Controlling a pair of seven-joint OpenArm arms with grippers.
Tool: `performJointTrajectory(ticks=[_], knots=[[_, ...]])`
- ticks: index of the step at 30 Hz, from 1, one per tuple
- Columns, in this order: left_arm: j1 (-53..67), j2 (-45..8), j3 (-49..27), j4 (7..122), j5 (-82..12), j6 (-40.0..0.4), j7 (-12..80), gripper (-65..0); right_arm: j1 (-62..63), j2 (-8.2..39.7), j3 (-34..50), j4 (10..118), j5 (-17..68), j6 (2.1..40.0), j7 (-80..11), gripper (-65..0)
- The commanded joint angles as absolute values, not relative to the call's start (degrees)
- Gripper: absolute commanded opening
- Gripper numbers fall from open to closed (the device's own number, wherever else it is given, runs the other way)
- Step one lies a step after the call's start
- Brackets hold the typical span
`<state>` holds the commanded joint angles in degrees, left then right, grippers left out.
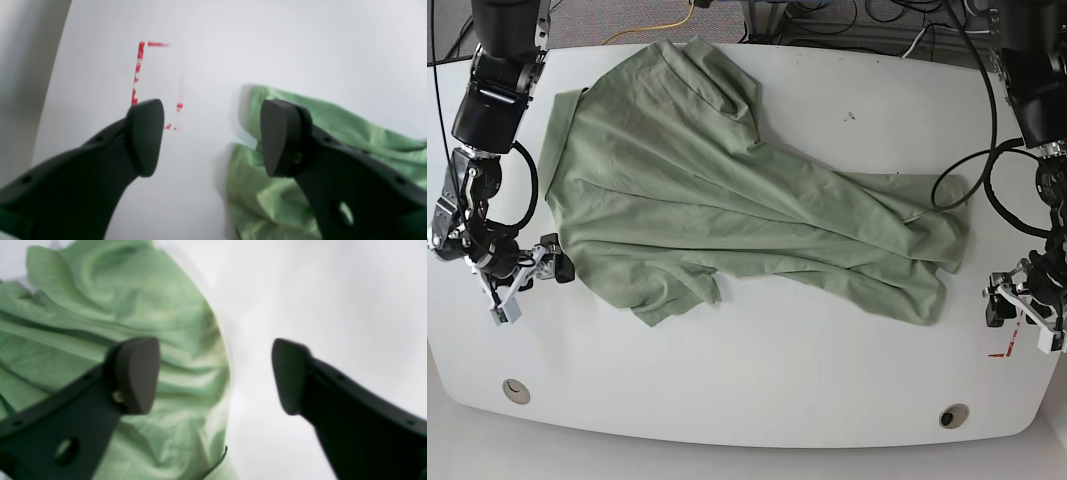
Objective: Layout the t-shirt on the table in an organized manner, then fold the t-shirt properly
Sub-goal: 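Grasp the shirt with both grippers and pull it toward the robot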
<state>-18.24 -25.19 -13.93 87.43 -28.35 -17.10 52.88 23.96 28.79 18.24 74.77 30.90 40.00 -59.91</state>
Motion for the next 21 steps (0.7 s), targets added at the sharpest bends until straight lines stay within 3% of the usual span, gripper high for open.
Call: performJointTrajectory(ticks=[2, 9, 15, 18, 21], knots=[[-16.75, -23.96, -13.85, 89.10, -28.62, -17.10, 54.37, -22.2, 23.69, 28.44, 18.24, 77.67, 31.25, 40.00, -61.85, -0.6], [-11.65, -18.51, -13.85, 90.77, -28.44, -17.10, 56.40, -22.8, 20.88, 24.13, 18.33, 84.97, 30.99, 40.00, -66.51, -0.8], [-6.73, -16.84, -13.85, 90.86, -28.35, -17.10, 56.31, -22.9, 15.60, 20.18, 18.15, 89.98, 31.16, 40.00, -68.00, -1.0], [-4.70, -16.40, -13.85, 90.86, -28.35, -17.10, 56.31, -22.9, 12.09, 18.33, 18.07, 92.70, 31.16, 40.00, -68.00, -5.7], [-3.03, -16.40, -13.85, 90.68, -28.35, -17.10, 56.31, -22.9, 9.10, 17.19, 18.07, 94.99, 31.25, 40.00, -68.00, -15.5]])
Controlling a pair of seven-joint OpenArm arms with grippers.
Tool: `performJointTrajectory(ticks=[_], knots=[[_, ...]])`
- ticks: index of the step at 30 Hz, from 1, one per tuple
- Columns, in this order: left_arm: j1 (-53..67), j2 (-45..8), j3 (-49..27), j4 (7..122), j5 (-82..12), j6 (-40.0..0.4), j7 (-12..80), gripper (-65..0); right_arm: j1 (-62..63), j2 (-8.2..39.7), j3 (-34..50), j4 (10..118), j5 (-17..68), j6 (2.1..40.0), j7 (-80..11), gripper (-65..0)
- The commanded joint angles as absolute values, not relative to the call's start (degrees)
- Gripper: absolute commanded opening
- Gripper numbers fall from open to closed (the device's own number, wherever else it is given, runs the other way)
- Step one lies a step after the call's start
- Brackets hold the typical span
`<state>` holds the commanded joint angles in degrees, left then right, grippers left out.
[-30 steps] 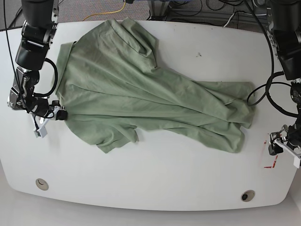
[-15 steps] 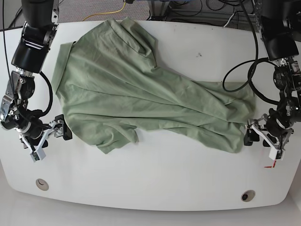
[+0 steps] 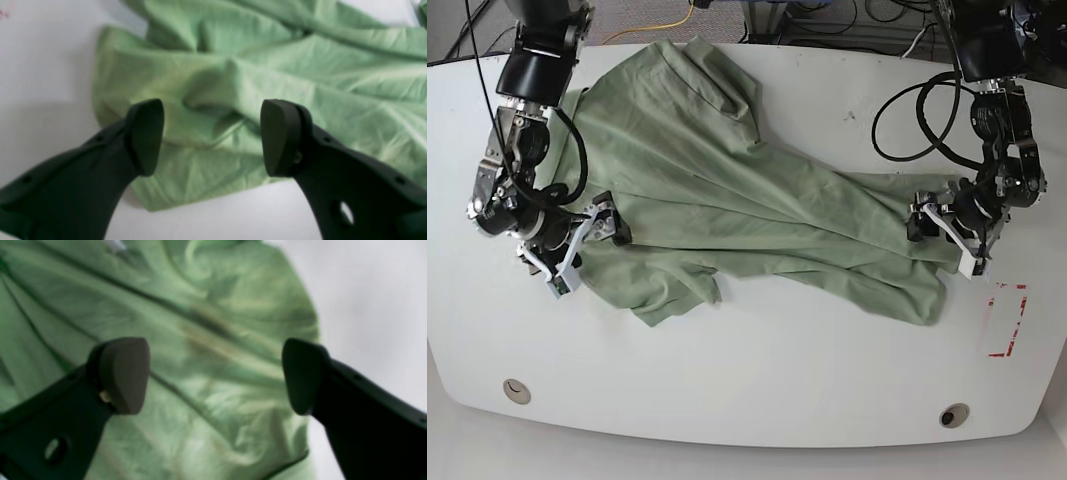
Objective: Layout the t-shirt on the table in an organized manner, then fold the t-shirt properly
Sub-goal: 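Grasp the shirt with both grippers and pull it toward the robot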
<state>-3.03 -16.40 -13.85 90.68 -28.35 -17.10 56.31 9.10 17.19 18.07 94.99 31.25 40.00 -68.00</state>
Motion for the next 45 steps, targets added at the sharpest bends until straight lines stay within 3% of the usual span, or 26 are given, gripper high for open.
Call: performJointTrajectory(ticks=[6, 10, 33, 40, 45], knots=[[-0.22, -16.75, -14.02, 90.51, -28.26, -17.10, 56.13, -22.9, 4.70, 15.87, 18.24, 95.87, 30.99, 40.00, -67.91, -46.1], [0.57, -16.92, -14.02, 89.36, -28.26, -17.10, 56.13, -22.9, 3.30, 15.87, 18.24, 95.60, 30.81, 40.00, -67.65, -58.3], [3.38, -18.07, -14.11, 84.53, -28.35, -17.10, 56.66, -23.3, -5.67, 18.07, 17.19, 83.82, 30.90, 40.00, -60.00, -59.3], [7.96, -18.95, -14.29, 87.08, -28.53, -17.10, 59.65, -33.3, -9.45, 20.00, 16.13, 85.58, 31.08, 40.00, -60.09, -59.3], [13.85, -19.56, -14.29, 94.81, -28.62, -17.19, 60.88, -35.6, -13.05, 20.79, 16.22, 89.71, 30.99, 40.00, -60.26, -59.3]])
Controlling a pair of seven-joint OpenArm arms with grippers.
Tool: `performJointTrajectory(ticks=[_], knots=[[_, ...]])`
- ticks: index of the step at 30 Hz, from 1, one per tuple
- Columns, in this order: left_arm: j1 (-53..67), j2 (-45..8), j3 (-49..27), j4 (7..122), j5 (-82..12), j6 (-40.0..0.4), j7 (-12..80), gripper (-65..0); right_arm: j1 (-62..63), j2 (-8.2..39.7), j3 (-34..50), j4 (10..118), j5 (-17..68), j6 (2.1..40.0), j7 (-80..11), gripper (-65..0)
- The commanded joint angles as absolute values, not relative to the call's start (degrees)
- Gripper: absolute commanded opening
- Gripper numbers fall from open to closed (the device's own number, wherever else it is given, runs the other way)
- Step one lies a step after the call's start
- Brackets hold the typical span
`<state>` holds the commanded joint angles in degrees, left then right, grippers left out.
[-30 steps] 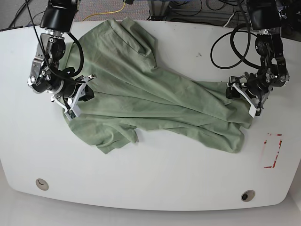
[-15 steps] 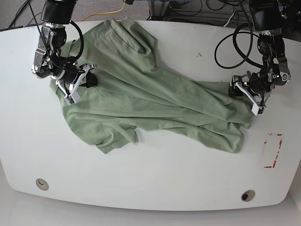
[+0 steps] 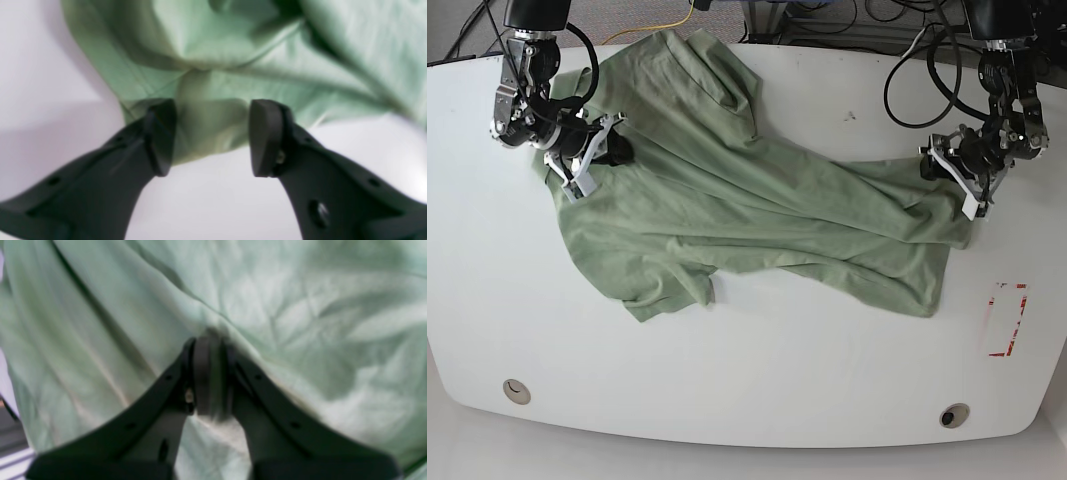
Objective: Layout the t-shirt on the table in an organized manner, then fold the t-shirt properly
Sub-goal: 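Grasp the shirt with both grippers and pull it toward the robot, then release the shirt and move both grippers out over the shirt body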
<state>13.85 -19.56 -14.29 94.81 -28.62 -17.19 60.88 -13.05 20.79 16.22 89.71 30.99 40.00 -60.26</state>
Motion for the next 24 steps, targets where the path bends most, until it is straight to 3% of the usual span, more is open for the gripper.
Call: performJointTrajectory(ticks=[8, 14, 24], knots=[[22.73, -19.38, -18.42, 105.36, -28.62, -20.70, 62.90, -35.1, -17.98, 22.64, 16.22, 95.60, 30.99, 40.00, -60.35, -59.3], [23.34, -19.30, -24.48, 106.59, -28.62, -24.13, 69.23, -35.6, -19.21, 23.78, 16.22, 95.96, 30.81, 40.00, -60.35, -59.3], [26.59, -19.65, -33.71, 107.56, -28.53, -30.64, 69.85, -35.6, -18.86, 26.42, 16.31, 97.27, 31.25, 40.00, -60.35, -59.3]])
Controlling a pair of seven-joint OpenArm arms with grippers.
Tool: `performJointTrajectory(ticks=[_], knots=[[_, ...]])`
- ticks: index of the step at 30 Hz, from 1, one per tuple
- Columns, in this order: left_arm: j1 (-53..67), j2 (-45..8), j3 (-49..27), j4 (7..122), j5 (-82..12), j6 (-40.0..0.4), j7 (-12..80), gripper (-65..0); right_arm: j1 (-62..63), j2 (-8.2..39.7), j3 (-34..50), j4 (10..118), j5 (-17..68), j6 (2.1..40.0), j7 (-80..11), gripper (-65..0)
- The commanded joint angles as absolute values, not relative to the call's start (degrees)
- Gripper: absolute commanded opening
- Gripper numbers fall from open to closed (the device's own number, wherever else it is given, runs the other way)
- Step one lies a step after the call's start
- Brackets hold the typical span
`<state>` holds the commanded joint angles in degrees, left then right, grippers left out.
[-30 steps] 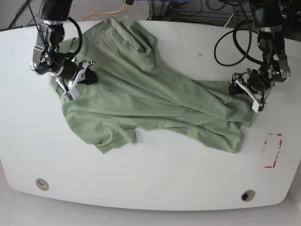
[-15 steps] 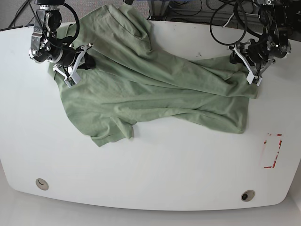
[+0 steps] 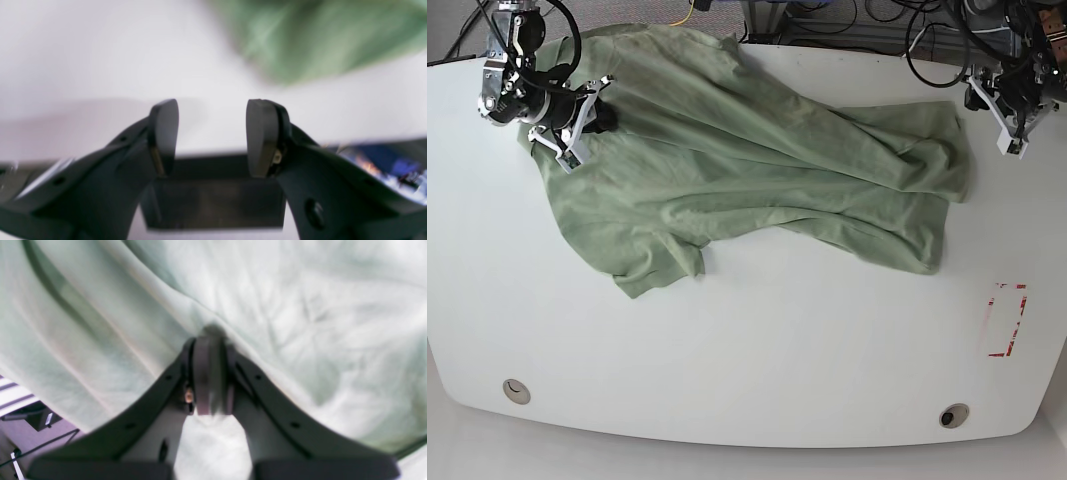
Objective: Layout the t-shirt on the table in an organized manner, then fold the t-shirt properly
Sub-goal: 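Release the shirt and move both grippers out over the shirt body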
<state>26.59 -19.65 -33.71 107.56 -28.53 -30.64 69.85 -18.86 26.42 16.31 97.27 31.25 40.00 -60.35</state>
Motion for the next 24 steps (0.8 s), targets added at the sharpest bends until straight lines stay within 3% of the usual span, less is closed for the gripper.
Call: performJointTrajectory(ticks=[7, 12, 24], knots=[[25.80, -19.65, -37.23, 112.31, -28.53, -32.13, 69.85, -35.4, -18.59, 26.77, 16.40, 106.68, 31.34, 40.00, -63.08, -59.3], [18.59, -20.53, -36.88, 112.92, -28.53, -32.22, 72.22, -35.3, -15.34, 26.15, 16.40, 112.92, 31.34, 40.00, -66.77, -59.3], [1.63, -20.00, -31.34, 112.48, -28.44, -31.96, 77.32, -35.3, -0.48, 20.97, 17.54, 109.05, 30.64, 40.00, -66.86, -59.3]])
